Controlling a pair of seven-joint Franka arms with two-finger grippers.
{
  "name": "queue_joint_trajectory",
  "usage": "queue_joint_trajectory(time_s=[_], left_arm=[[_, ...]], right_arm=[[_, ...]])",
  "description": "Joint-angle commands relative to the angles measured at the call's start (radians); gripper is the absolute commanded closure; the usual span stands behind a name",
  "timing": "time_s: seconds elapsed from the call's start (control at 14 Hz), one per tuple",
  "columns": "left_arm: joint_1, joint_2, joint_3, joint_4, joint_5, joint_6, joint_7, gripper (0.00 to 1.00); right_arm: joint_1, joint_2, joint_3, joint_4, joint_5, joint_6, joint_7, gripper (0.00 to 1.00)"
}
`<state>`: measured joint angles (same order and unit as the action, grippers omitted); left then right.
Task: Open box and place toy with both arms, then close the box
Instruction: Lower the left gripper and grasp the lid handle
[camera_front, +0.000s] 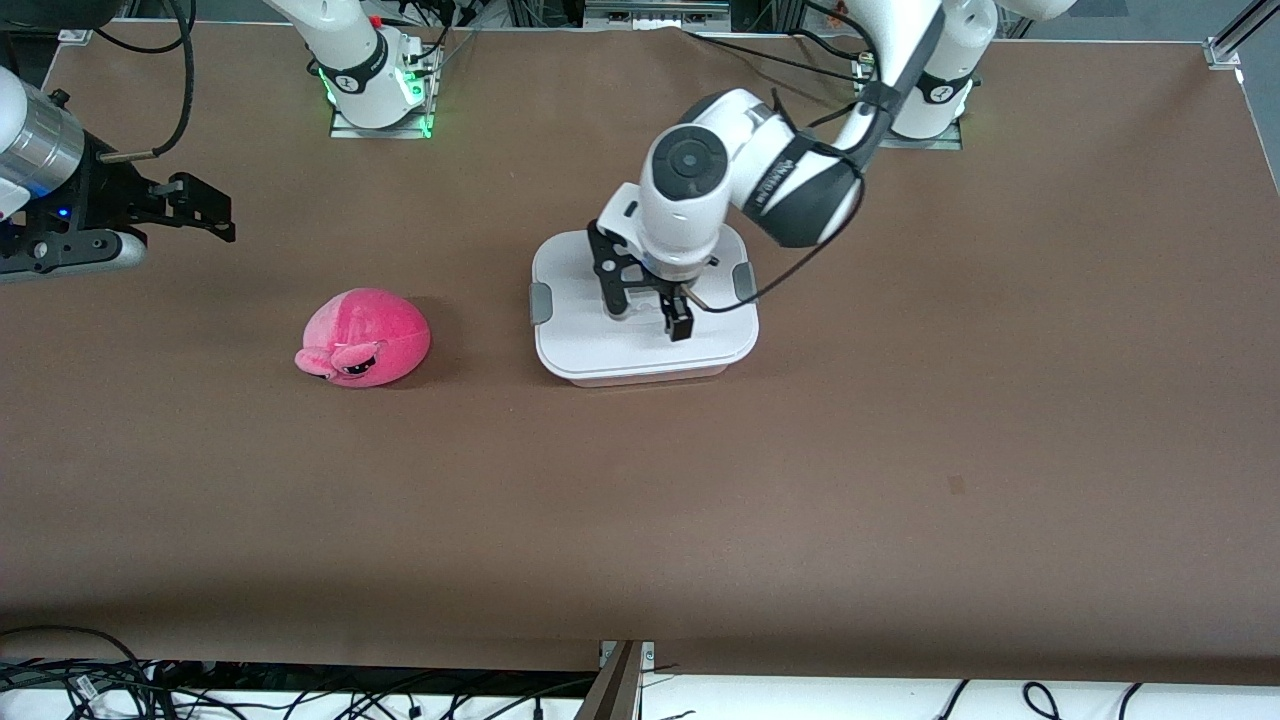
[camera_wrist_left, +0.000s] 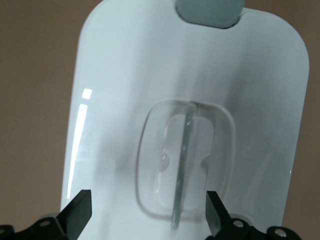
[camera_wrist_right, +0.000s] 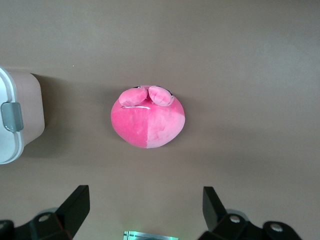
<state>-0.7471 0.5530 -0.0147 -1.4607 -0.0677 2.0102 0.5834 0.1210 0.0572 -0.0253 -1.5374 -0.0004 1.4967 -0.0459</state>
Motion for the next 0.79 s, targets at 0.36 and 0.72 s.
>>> queue_joint_trajectory(time_s=[0.36, 0.72], left_arm=[[-0.060, 0.019, 0.010, -0.009, 0.049, 0.021, 0.009, 0.91], [-0.064, 0.005, 0.010, -0.009, 0.049, -0.021, 0.007, 1.00]], right_arm=[[-0.020, 0.000, 0.016, 0.005, -0.001, 0.005, -0.009, 0.00], [-0.020, 0.000, 0.016, 0.005, -0.001, 0.005, -0.009, 0.00]])
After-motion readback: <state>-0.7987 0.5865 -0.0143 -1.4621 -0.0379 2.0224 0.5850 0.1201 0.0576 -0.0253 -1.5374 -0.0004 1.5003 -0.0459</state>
